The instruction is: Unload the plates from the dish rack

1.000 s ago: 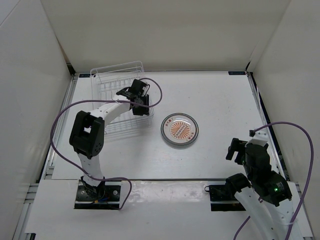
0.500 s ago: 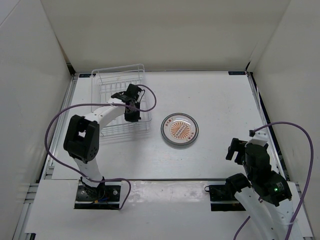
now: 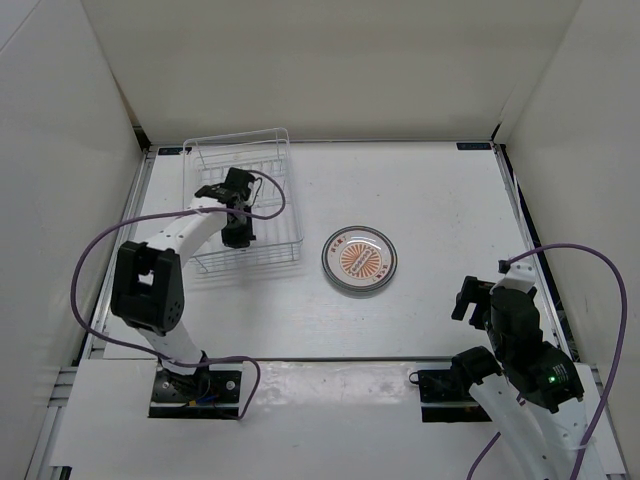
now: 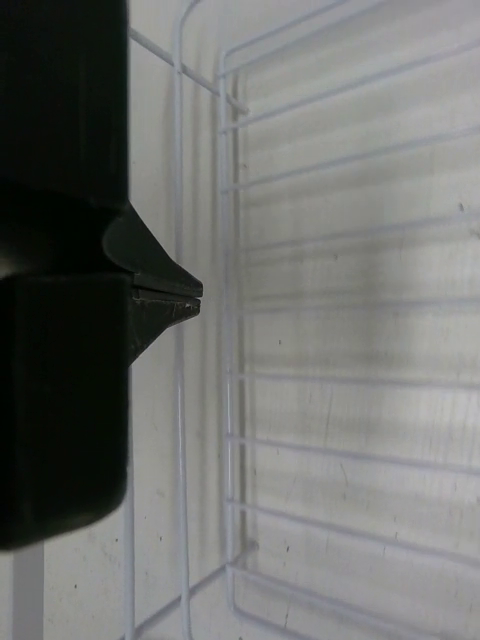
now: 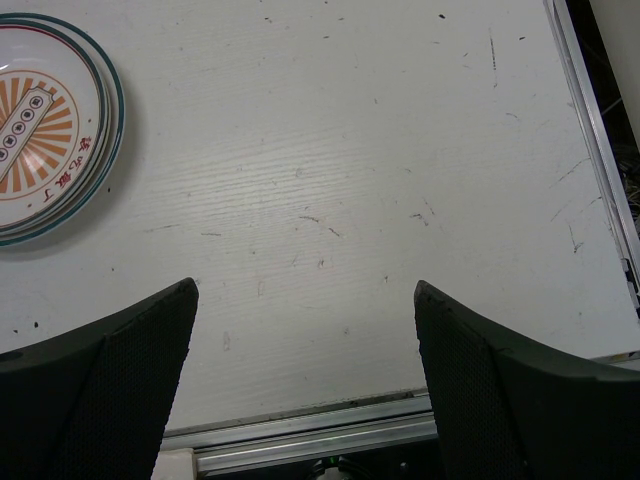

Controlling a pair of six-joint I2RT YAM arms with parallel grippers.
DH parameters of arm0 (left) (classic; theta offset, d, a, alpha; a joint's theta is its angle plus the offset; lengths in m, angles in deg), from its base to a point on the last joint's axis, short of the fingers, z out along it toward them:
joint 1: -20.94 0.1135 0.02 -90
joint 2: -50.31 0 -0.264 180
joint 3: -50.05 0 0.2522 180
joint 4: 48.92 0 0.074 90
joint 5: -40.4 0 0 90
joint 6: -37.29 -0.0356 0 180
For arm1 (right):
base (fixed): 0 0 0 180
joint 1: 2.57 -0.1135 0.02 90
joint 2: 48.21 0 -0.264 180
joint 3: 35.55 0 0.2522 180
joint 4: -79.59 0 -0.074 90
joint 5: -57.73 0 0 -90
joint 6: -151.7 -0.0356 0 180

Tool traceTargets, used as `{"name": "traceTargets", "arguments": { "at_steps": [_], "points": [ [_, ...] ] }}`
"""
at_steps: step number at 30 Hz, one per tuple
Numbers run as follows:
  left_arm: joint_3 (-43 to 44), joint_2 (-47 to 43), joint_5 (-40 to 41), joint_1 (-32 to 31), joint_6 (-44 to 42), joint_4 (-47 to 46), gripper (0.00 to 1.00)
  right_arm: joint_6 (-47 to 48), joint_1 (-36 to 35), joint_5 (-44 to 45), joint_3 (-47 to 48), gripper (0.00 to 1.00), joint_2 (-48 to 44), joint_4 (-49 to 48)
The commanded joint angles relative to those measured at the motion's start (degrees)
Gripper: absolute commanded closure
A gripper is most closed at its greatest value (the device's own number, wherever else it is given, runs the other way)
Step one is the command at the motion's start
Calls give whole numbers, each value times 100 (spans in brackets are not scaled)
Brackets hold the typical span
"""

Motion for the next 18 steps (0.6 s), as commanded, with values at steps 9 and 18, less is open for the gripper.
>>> {"name": "traceTargets", "arguments": {
  "at_steps": [9,18],
  "points": [
    [-605,-919,26,1094,478,-20,92,45,8,7,-29,10,-77,-208],
    [-464,-884,-449,2299,478,155,91,80,0,-46,-47,10,-24,-226]
  ]
}}
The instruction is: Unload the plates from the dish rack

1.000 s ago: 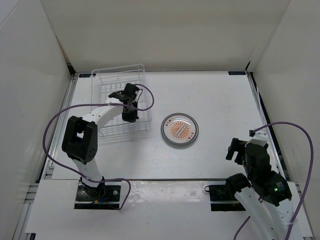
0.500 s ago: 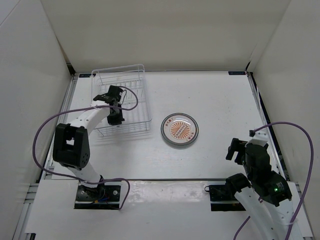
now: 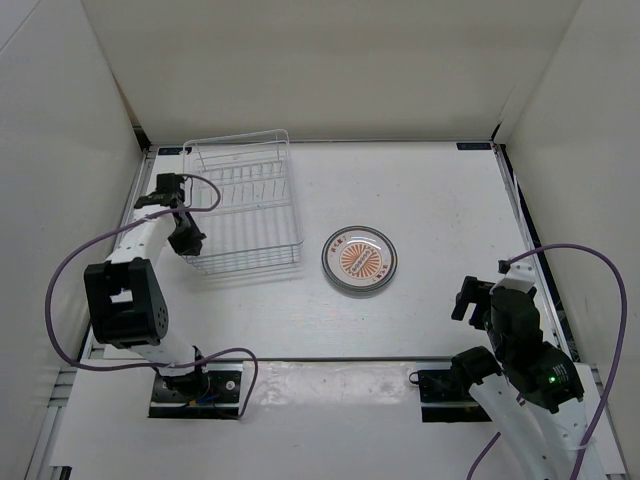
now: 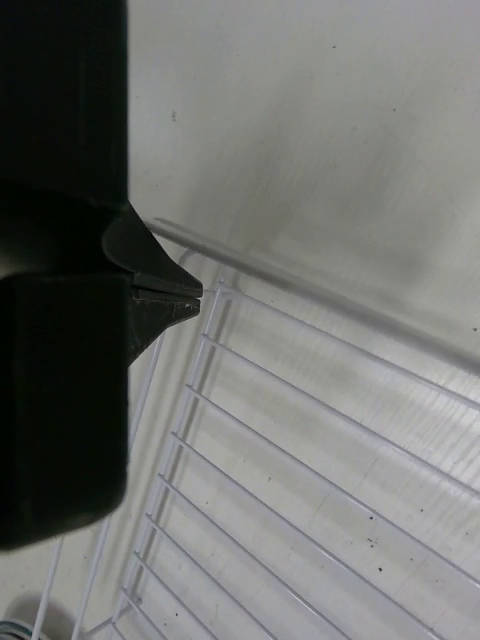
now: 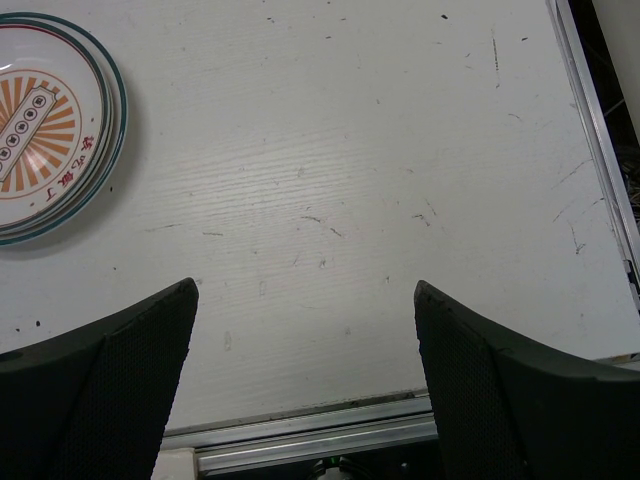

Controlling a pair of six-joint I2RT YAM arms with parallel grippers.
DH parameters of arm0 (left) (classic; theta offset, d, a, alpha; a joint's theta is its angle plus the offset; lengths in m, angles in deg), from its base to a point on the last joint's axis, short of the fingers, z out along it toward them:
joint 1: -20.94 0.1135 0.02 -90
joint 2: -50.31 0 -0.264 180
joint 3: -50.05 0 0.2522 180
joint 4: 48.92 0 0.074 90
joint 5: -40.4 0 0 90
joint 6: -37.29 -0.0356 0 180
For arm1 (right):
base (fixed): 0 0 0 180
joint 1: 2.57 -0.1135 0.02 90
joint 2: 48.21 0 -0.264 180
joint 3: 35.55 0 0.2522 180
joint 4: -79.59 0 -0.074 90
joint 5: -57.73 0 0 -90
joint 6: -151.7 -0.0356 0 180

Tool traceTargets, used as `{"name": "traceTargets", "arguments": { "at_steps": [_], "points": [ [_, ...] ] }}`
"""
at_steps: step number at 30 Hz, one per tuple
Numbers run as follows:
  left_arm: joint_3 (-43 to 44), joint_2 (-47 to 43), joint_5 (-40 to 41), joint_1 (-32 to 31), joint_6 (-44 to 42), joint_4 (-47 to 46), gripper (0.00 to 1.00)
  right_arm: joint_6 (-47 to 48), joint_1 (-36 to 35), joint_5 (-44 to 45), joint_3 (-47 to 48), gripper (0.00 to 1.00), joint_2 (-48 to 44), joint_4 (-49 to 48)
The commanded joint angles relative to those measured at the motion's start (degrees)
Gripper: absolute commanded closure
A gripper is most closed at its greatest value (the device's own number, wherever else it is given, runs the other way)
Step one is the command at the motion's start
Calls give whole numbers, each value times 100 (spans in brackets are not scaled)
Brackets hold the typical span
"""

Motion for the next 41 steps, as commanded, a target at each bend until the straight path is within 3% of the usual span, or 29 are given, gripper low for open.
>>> {"name": "traceTargets", "arguments": {
  "at_steps": [1,14,21,27,28,32,34,37,41],
  "points": [
    [192,-167,-119,300,23,169,91,84,0,-19,-29,10,5,-213],
    [412,-157,-365,1120,-100,327,88,67,8,-19,-38,10,75,-204],
    [438,-368,-1015,1032,-38,248,64,207,8,-90,425,10,425,-56],
    [1245,-719,-1366,497,-249,415,43,58,0,-72,1489,10,1762,586],
    [1334,-755,-1689,452,-310,450,34,58,0,-142,1535,10,1954,665],
    [1651,-1132,-2411,83,-565,276,16,-100,-9,-291,1632,10,2000,614],
    [1616,-1456,-2553,-311,-636,188,1,-40,8,-546,1448,10,1913,421],
    [1336,-2000,-2519,-1100,-882,82,1,-3,-9,-784,1246,10,2052,139],
    [240,-2802,-2519,-1639,-1329,-436,1,-56,-9,-793,1210,10,2333,104]
  ]
}}
